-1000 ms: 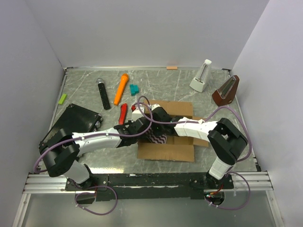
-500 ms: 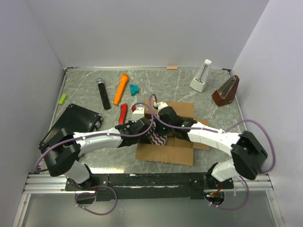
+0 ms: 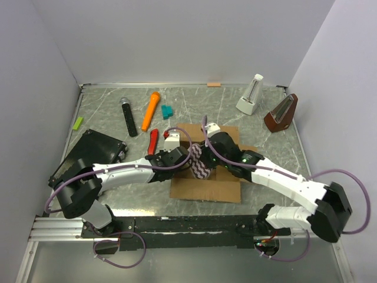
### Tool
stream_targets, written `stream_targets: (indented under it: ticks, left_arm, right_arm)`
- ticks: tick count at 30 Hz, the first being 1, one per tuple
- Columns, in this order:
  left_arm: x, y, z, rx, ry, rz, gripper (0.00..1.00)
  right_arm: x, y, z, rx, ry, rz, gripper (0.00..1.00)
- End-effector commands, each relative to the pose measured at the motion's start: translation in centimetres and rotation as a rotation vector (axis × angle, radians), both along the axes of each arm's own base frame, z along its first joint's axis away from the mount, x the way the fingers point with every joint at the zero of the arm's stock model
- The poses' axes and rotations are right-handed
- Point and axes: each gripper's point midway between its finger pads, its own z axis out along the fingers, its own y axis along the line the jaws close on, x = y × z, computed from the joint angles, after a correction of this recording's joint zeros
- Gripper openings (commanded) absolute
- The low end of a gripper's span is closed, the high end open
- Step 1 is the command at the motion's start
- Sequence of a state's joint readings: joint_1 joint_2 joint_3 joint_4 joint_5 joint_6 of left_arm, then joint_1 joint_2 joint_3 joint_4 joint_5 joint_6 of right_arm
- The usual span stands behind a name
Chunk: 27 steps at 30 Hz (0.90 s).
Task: Unpack the express box
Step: Pick up the product from the express box, then place the product at the center of the board.
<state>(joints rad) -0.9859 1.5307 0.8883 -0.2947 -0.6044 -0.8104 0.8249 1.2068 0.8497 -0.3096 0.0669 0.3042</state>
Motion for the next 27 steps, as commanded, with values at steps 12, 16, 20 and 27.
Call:
stream_targets:
  ticks: [12,16,20,27]
  left_arm:
    - [2.6,4.9,2.2,-0.017,-0.037,0.163,0.01]
    - [3.3,6.9,1.8,0.012,-0.023,0.206,0.01]
    - [3.5,8.3,1.5,0.024,-0.011,0.242,0.01]
    - [3.3,9.5,2.0,0.001,-0.023,0.279,0.01]
  right_arm:
    - [1.6,-6.3,11.4,0.083,-0.261,-0.271,0.00]
    - [2.1,-10.3,14.0,0.100,-0.329,-0.469,0.00]
    - [2.8,-14.4,14.2,0.071,-0.337,-0.684,0.00]
    - [4.0,-20.1,7.8,-0.035,-0.156,-0.998,0.00]
